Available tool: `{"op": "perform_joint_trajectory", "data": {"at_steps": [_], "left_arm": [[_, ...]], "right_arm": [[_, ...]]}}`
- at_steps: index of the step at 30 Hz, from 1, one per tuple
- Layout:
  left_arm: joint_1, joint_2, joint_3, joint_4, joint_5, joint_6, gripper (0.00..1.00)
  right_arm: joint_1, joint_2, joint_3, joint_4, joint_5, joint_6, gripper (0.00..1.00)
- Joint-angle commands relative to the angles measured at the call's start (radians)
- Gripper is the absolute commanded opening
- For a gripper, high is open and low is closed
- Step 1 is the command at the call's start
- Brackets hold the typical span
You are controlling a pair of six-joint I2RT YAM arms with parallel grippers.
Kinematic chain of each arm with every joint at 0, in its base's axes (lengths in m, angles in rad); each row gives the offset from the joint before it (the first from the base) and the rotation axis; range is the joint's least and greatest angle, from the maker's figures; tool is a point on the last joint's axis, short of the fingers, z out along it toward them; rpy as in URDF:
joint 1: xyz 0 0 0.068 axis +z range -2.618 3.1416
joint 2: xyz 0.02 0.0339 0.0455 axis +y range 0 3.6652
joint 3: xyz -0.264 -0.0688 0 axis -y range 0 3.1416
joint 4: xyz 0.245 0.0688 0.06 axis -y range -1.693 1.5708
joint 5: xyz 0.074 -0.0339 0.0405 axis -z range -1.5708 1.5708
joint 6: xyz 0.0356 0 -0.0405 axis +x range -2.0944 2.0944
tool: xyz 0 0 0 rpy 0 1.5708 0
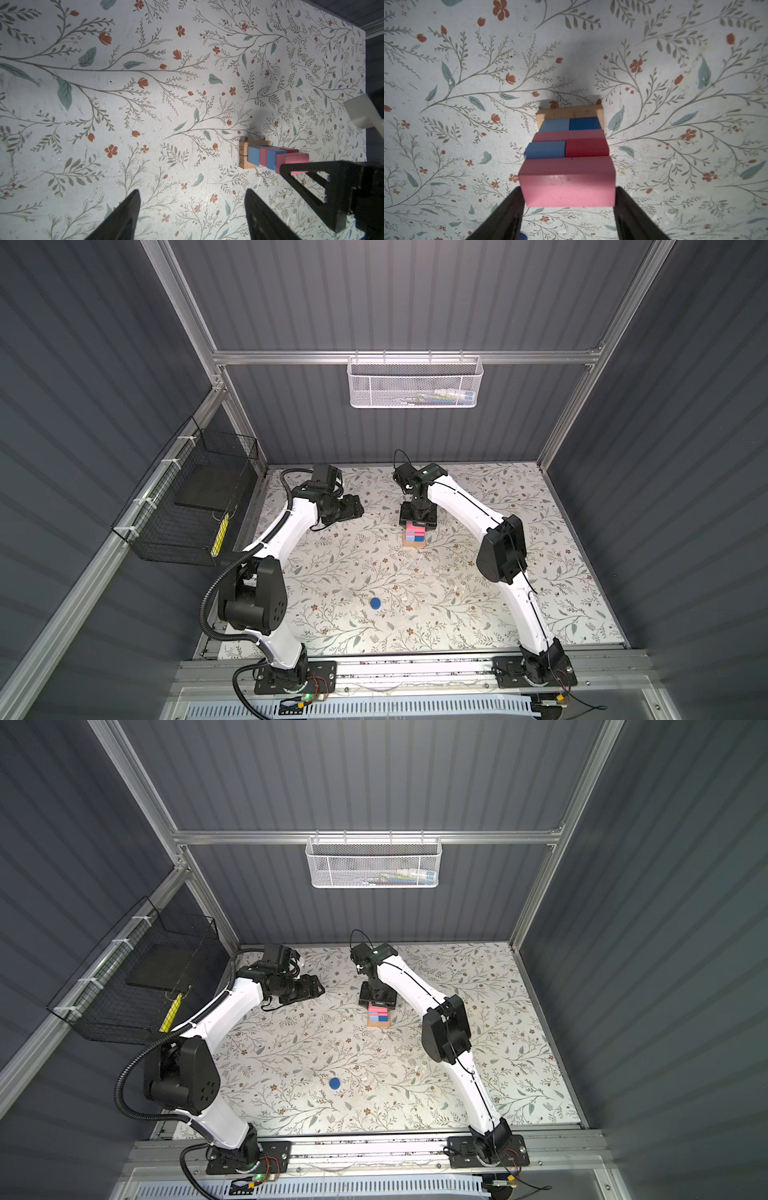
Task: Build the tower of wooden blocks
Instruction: 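Lower the pink block onto the stack top and open the right gripper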
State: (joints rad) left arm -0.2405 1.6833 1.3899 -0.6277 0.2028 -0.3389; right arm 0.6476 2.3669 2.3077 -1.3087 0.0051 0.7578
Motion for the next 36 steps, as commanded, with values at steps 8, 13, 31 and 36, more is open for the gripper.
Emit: {"op": "perform_joint_trajectory", "data": {"at_steps": [8,13,31,36], "left_arm": [[0.010,0.002,-0.013,-0.002,0.016,0.024,0.79],[0.010,0.004,-0.013,-0.001,0.017,0.023,0.79],[0.012,0.006,-0.015,0.000,0.018,0.023,0.79],[0.013,0.006,-0.016,0.002,0.018,0.024,0.79]], "right_arm": [[-0.009,0.021,0.011,-0.008,0.004,0.007,0.69],[-0.012,0.021,0.015,-0.004,0.005,0.009,0.69],[-0.012,0.037,0.051,-0.014,0.000,0.002,0.73],[-0.012,0.035,0.052,-0.015,0.003,0.002,0.74]]}}
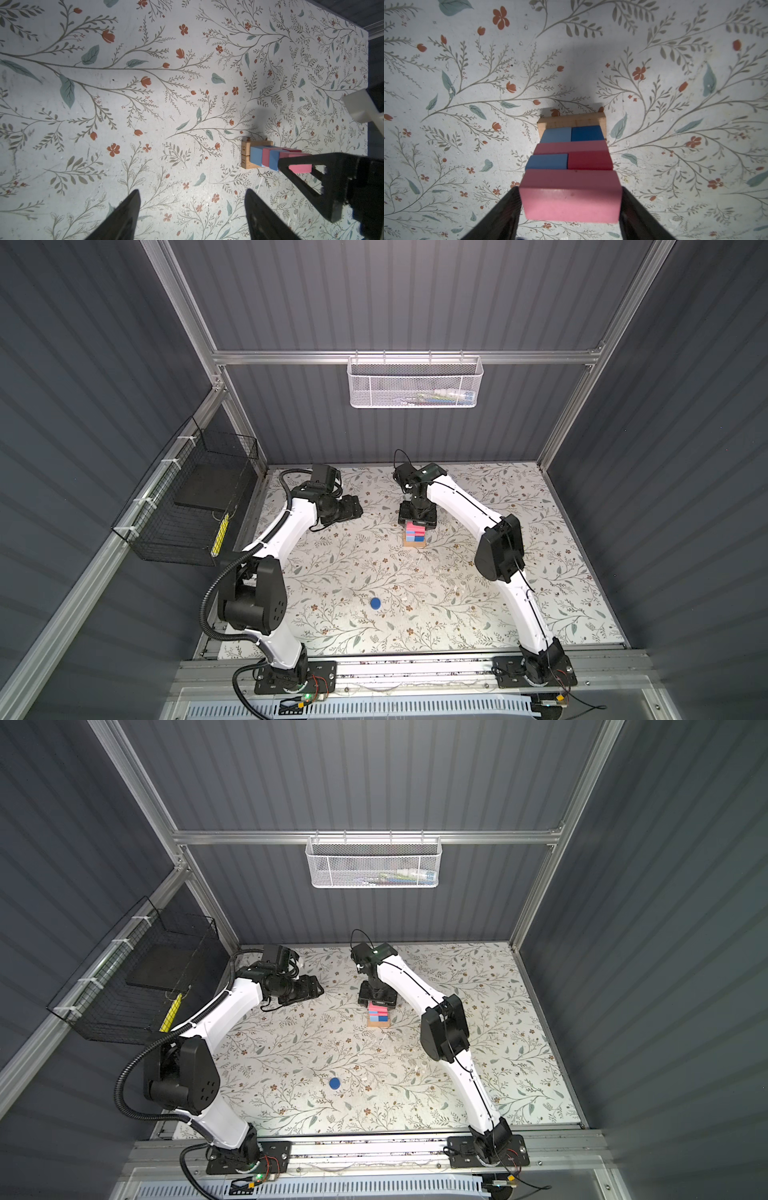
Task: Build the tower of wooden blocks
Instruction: 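Lower the pink block onto the stack top and open the right gripper, then raise the right gripper away while the left gripper moves toward the blue cylinder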
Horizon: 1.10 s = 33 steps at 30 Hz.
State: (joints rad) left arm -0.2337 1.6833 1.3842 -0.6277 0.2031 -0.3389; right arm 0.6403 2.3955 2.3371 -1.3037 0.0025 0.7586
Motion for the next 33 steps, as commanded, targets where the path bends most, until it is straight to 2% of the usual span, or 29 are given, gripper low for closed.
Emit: {"op": "perform_joint_trajectory", "data": {"at_steps": [1,7,10,11,17,19,20,26,30,33], "left_arm": [[0.007,0.006,-0.010,0.002,0.018,0.023,0.79],[0.006,0.005,-0.010,0.000,0.018,0.023,0.79],[0.007,0.002,-0.009,-0.001,0.019,0.022,0.79],[0.007,0.000,-0.009,-0.003,0.018,0.022,0.79],[0.007,-0.022,-0.009,-0.024,0.030,0.032,0.83],[0.007,-0.039,-0.017,-0.036,0.023,0.030,0.99],[0.007,-0.047,-0.022,-0.038,0.022,0.031,1.00],[0.005,-0.115,-0.050,-0.076,0.012,0.028,1.00],[-0.008,-0.171,-0.059,-0.127,0.002,0.013,1.00],[-0.053,-0.206,-0.062,-0.186,-0.045,-0.001,1.00]], "right_arm": [[-0.005,0.005,0.023,-0.020,0.006,0.001,0.75],[-0.004,-0.006,0.024,-0.023,0.010,-0.002,0.83],[-0.006,-0.018,0.024,-0.026,0.021,-0.009,0.93],[-0.006,-0.023,0.024,-0.027,0.026,-0.010,0.99],[-0.015,-0.077,0.022,-0.027,0.054,-0.027,0.99],[-0.021,-0.111,0.018,-0.028,0.073,-0.033,0.99],[-0.024,-0.128,0.015,-0.026,0.085,-0.036,0.99],[-0.052,-0.291,-0.078,0.028,0.130,-0.054,0.99],[-0.080,-0.449,-0.244,0.136,0.135,-0.053,0.99],[-0.104,-0.566,-0.379,0.220,0.131,-0.046,0.99]]}}
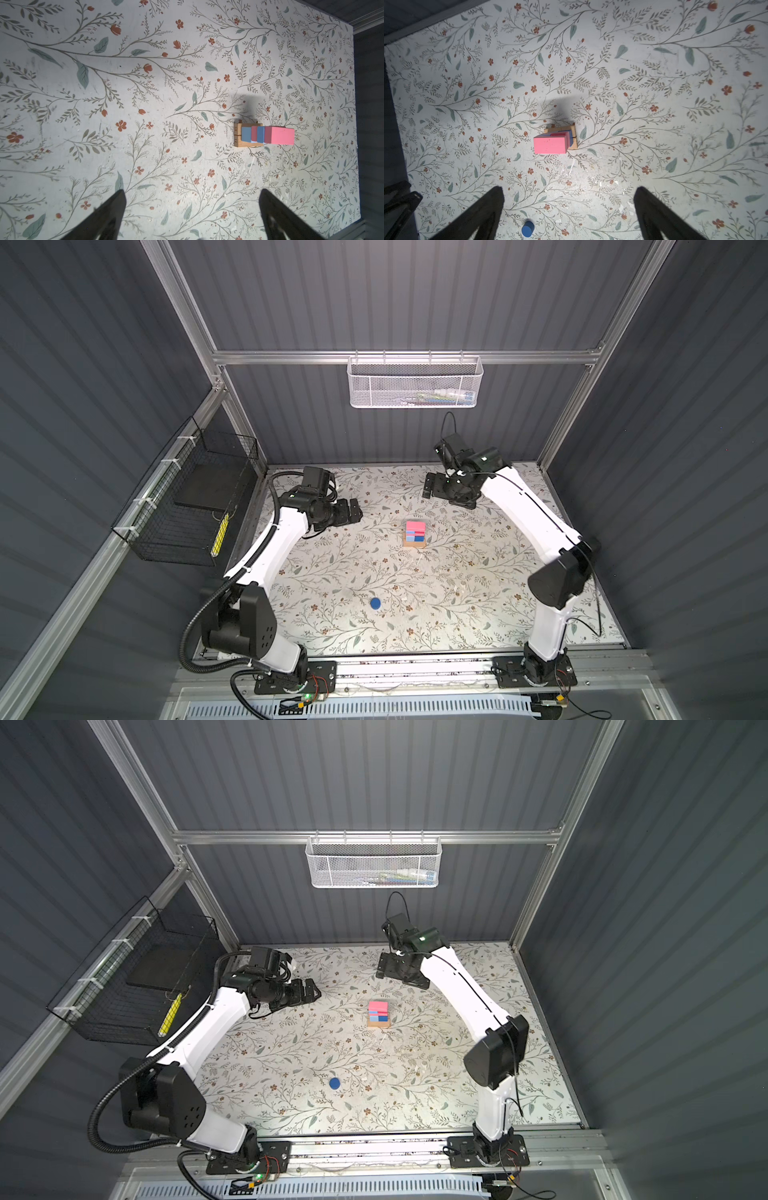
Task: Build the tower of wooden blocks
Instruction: 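Raise the right gripper away while the left gripper moves toward the blue cylinder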
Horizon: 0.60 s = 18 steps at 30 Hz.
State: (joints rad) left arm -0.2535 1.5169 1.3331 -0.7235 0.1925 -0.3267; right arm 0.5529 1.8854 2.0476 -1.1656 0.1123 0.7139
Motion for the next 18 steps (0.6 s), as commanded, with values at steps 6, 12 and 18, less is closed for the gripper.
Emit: {"op": "perform_joint_trajectory", "data": {"at_steps": [6,12,18], "left_arm": [[-0.153,-0.077,-0.029,-0.220,-0.154,-0.075,1.00],[-0.199,-0.122,-0.104,-0.273,-0.157,-0.128,0.99],[-0.293,-0.146,-0.185,-0.284,-0.165,-0.188,0.97]], "right_arm": [[-0.072,-0.279,-0.390,0.261,-0.018,0.016,0.99],[-0.112,-0.432,-0.608,0.386,-0.067,0.043,0.99],[-0.124,-0.511,-0.744,0.455,-0.093,0.072,0.99]]}}
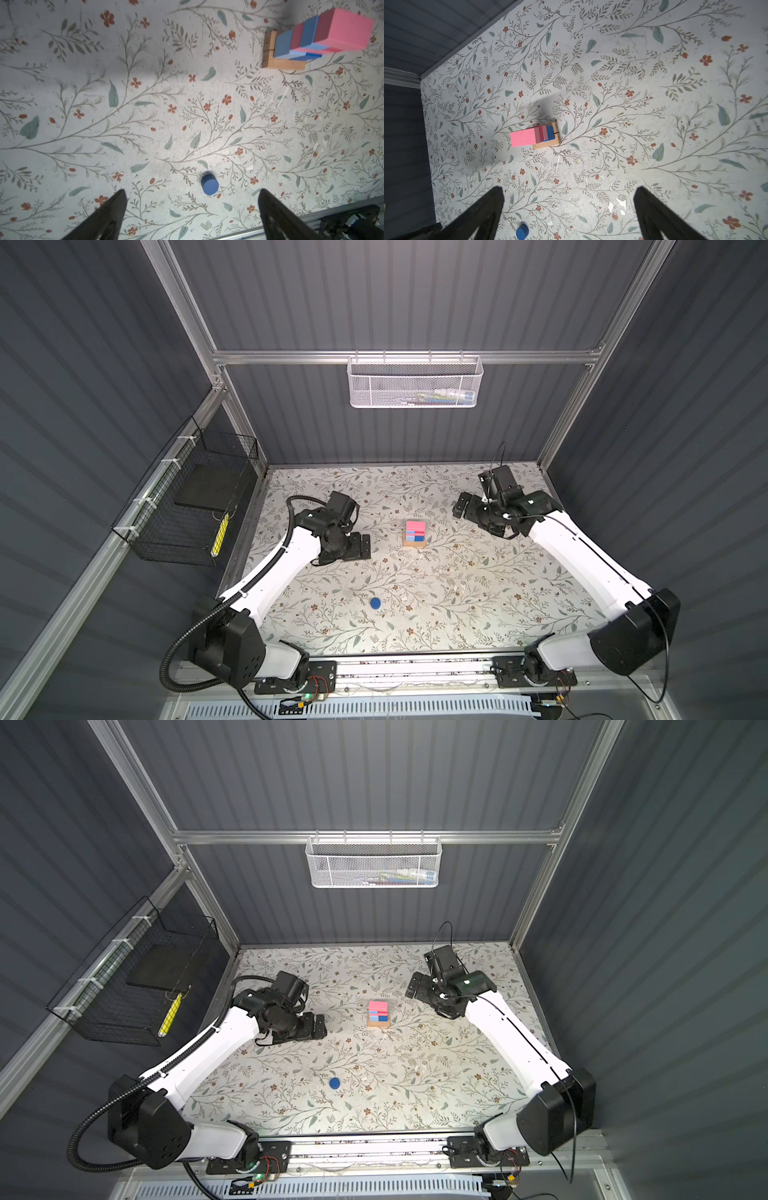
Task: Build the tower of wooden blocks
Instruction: 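Raise the right gripper away while the left gripper moves toward the blue cylinder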
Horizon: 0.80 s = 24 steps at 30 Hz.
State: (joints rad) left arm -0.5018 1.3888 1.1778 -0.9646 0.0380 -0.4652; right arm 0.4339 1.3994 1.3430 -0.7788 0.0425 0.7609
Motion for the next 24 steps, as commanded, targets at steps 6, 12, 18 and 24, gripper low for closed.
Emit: {"op": "perform_joint_trajectory", "data": {"at_steps": [6,12,18,24], "left_arm": [[-0.187,0.051,-0.079,-0.001,-0.039,-0.131,0.96],[-0.243,0.110,-0.139,0.059,-0.037,-0.181,0.85],[-0.279,0.173,-0.173,0.105,-0.032,-0.212,0.74],[-0.310,0.205,-0.185,0.138,-0.010,-0.231,0.67]], "right_arm": [[-0.008,-0.062,-0.113,0.103,-0.032,0.040,0.99],[-0.012,-0.083,-0.167,0.131,-0.033,0.049,0.99],[-0.018,-0.082,-0.192,0.141,-0.039,0.053,0.99],[-0.025,-0.080,-0.207,0.150,-0.045,0.056,0.99]]}}
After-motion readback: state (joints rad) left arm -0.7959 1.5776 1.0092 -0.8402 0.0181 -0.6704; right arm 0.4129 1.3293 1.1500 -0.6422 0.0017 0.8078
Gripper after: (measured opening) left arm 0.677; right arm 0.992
